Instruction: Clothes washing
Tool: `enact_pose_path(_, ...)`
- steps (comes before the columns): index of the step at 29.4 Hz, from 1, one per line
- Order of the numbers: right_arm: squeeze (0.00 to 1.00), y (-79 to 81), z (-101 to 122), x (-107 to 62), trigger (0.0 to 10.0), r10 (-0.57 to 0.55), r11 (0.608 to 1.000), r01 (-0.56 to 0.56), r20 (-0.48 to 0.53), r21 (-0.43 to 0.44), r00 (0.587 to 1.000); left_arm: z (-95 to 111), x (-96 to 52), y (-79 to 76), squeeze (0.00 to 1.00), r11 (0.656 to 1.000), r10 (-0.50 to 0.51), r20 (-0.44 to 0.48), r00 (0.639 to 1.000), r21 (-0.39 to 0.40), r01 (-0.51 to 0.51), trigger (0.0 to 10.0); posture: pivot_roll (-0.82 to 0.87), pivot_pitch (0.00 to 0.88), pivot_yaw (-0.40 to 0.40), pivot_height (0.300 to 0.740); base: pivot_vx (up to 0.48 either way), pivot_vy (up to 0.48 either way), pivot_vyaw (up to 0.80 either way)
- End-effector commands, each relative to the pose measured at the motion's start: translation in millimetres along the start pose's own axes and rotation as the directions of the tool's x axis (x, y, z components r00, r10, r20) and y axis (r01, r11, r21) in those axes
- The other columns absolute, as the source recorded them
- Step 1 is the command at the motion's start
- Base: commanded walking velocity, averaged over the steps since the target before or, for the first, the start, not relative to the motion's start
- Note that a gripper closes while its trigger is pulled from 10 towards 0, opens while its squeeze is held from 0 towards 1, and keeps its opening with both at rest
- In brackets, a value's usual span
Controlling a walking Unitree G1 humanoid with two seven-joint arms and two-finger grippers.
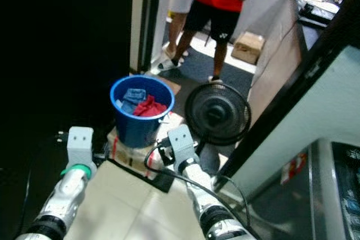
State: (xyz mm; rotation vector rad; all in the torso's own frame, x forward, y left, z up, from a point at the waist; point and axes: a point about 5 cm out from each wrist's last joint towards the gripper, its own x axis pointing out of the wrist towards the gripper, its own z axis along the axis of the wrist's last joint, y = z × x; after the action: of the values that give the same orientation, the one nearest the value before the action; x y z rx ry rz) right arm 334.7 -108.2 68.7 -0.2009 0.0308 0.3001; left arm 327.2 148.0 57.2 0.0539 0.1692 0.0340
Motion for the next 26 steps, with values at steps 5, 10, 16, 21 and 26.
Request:
enact_pose_path(5,0.0,0.6,-1.5,-0.6,10.0,0.002,1.0,-0.002,-0.007,0.007,1.0,-3.7,-1.9,0.8,0.0,1.0,0.001,-0.009,1.0,0.01,-0.001,10.0,0.16,0.0,-0.133,0.74,0.458,0.0,0.0)
enact_pose_path(10,0.0,0.8,-1.6,-0.9,10.0,0.004,1.0,-0.004,-0.007,0.006,1.0,-4.3,-2.7,0.5,0.0,1.0,0.005,-0.01,1.0,0.0,-0.005,10.0,0.16,0.0,-0.144,0.74,0.431,0.0,0.0)
enact_pose_path(16,0.0,-0.9,-1.2,-0.9,10.0,0.004,1.0,-0.004,-0.006,0.001,1.0,-6.1,-4.0,-0.5,0.0,1.0,0.007,-0.017,1.0,-0.005,-0.007,10.0,0.16,0.0,-0.144,0.74,0.069,0.0,0.0)
enact_pose_path(21,0.0,-3.1,-1.3,-0.9,10.0,-0.008,1.0,0.009,-0.007,0.019,1.0,-6.3,-3.8,-0.8,0.0,1.0,0.01,-0.02,1.0,-0.015,-0.011,10.0,0.15,0.0,-0.143,0.74,0.263,0.0,-0.1)
enact_pose_path(26,0.0,-4.8,-2.3,-1.4,10.0,-0.016,0.999,0.017,-0.013,0.031,1.0,-5.8,-3.7,-1.8,0.0,1.0,0.005,-0.019,1.0,-0.022,-0.006,10.0,0.15,0.0,-0.139,0.74,0.0,0.0,-0.6)
